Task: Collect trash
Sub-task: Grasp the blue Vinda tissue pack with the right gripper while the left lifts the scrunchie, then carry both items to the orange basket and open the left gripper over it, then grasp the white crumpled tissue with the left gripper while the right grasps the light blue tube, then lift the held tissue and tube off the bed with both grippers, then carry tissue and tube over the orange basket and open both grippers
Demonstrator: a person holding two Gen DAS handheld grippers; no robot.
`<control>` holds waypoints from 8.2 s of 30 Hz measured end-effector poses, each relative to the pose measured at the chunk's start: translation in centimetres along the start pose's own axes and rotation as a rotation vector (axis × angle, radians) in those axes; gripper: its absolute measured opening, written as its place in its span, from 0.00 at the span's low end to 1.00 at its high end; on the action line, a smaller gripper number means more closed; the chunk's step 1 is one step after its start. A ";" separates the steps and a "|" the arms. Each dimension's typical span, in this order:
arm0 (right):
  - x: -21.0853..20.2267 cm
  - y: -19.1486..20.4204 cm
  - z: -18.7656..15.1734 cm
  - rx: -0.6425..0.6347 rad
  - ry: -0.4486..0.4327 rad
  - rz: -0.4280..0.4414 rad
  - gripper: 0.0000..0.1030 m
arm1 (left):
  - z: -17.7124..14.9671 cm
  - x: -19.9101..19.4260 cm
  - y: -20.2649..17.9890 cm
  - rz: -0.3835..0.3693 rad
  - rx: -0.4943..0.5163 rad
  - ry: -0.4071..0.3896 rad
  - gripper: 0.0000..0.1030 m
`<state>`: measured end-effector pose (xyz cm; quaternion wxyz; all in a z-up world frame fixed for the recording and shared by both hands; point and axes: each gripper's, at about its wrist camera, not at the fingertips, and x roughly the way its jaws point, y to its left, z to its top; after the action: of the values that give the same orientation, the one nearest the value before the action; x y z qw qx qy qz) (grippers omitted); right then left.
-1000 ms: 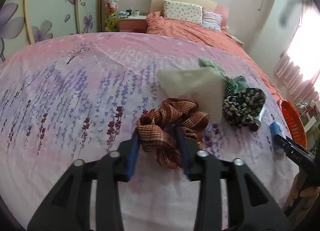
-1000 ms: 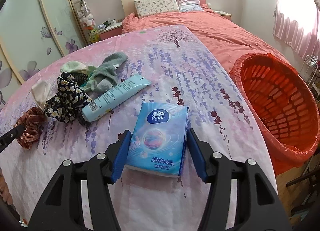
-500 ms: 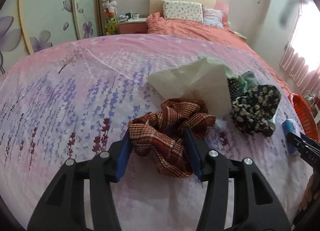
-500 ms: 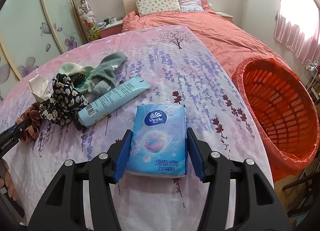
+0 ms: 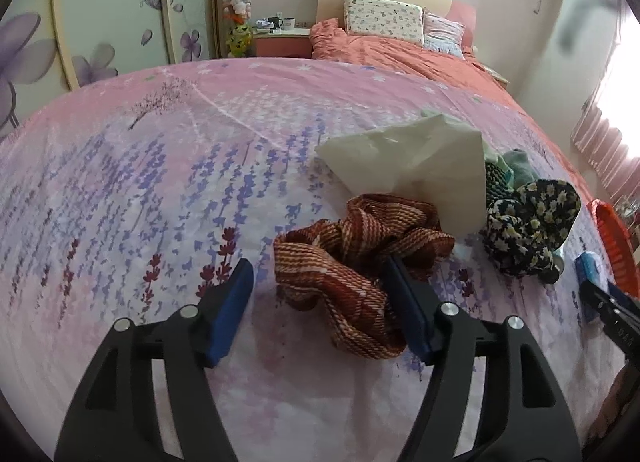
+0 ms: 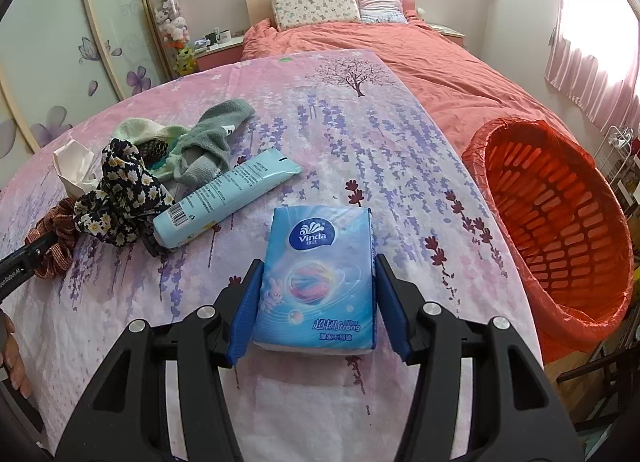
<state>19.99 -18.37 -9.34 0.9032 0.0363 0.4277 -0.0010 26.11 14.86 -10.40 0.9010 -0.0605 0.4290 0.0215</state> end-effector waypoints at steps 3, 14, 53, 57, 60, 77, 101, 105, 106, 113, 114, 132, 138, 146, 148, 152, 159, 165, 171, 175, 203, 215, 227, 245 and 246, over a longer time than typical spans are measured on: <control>0.0 0.0 0.0 0.002 0.000 0.002 0.54 | -0.2 0.0 0.7 -0.017 -0.016 -0.003 0.65; 0.0 0.1 0.0 0.004 -0.001 0.002 0.54 | -0.2 0.0 0.8 -0.026 -0.022 -0.004 0.63; -12.6 -14.6 1.3 0.255 -0.368 -0.016 0.48 | 0.8 -14.2 -23.2 -0.484 0.267 -0.252 0.15; -11.9 -18.2 1.8 0.331 -0.373 -0.023 0.48 | 0.7 -12.8 -28.1 -0.552 0.308 -0.219 0.15; -11.1 -19.8 2.0 0.362 -0.378 -0.033 0.48 | 0.9 -11.2 -32.1 -0.590 0.341 -0.191 0.15; -6.5 -21.8 0.6 0.367 -0.290 -0.147 0.85 | -0.2 -3.8 -35.3 -0.409 0.368 -0.099 0.84; -5.0 -5.8 -0.1 0.146 -0.202 0.021 0.91 | 4.4 0.5 -6.7 -0.046 -0.049 -0.063 0.56; -4.3 -3.0 0.8 0.124 -0.187 0.063 0.91 | 4.5 1.3 -5.5 -0.056 -0.024 -0.047 0.41; -3.8 -2.0 1.2 0.116 -0.174 0.078 0.91 | 4.4 1.0 -5.0 -0.058 -0.023 -0.044 0.37; 0.7 2.5 3.5 0.140 -0.047 0.148 0.78 | 1.7 0.2 -1.4 -0.067 -0.041 0.008 0.38; 1.6 3.0 4.0 0.161 -0.022 0.156 0.76 | 1.4 0.3 -1.1 -0.066 -0.044 0.016 0.41; 0.2 2.1 1.8 0.028 -0.028 0.084 0.26 | 2.3 1.9 0.3 -0.096 -0.101 -0.025 0.50; 0.5 0.9 1.6 0.055 -0.029 0.088 0.27 | 2.0 1.6 -2.2 -0.109 -0.007 -0.033 0.51; 0.8 1.4 1.6 0.022 -0.008 0.041 0.27 | 2.2 2.2 -2.3 -0.073 -0.010 -0.009 0.54; 0.9 1.9 1.6 0.001 -0.006 0.013 0.27 | 2.2 2.3 -2.6 -0.055 0.003 -0.005 0.54; 0.9 2.1 1.5 -0.016 -0.004 -0.008 0.27 | 2.2 2.5 -3.3 -0.021 0.030 0.003 0.54; 0.9 1.9 1.7 0.009 -0.005 0.021 0.28 | 2.1 2.6 -4.2 0.033 0.068 0.014 0.55; 1.0 1.7 1.7 0.000 -0.004 0.013 0.29 | 1.9 2.6 -4.3 0.064 0.073 0.021 0.60; 1.0 1.8 1.7 0.001 -0.004 0.014 0.29 | 2.0 2.7 -4.2 0.063 0.070 0.024 0.65; 1.0 1.7 1.7 0.005 -0.004 0.019 0.29 | 2.1 3.0 -4.0 0.029 0.074 0.032 0.79; -1.0 1.1 0.7 -0.012 -0.062 0.061 0.26 | 1.6 -0.3 -2.7 -0.008 0.064 -0.034 0.29; -7.3 -3.0 1.1 0.046 -0.207 0.096 0.26 | 2.5 -7.9 -7.1 -0.115 0.117 -0.148 0.29; -10.5 -13.2 1.4 0.243 -0.325 0.008 0.26 | 1.8 -11.7 -21.9 -0.398 0.295 -0.187 0.29; -7.0 -24.0 1.9 0.438 -0.326 0.006 0.27 | -0.5 -3.3 -41.8 -0.607 0.517 -0.018 0.34; -6.4 -24.3 1.9 0.441 -0.318 0.011 0.27 | -0.6 -2.5 -42.3 -0.598 0.517 -0.001 0.38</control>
<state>16.63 -42.92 -4.73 0.9293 0.2338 0.2695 -0.0951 27.91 -27.09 -5.05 0.8532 0.0459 0.3832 -0.3508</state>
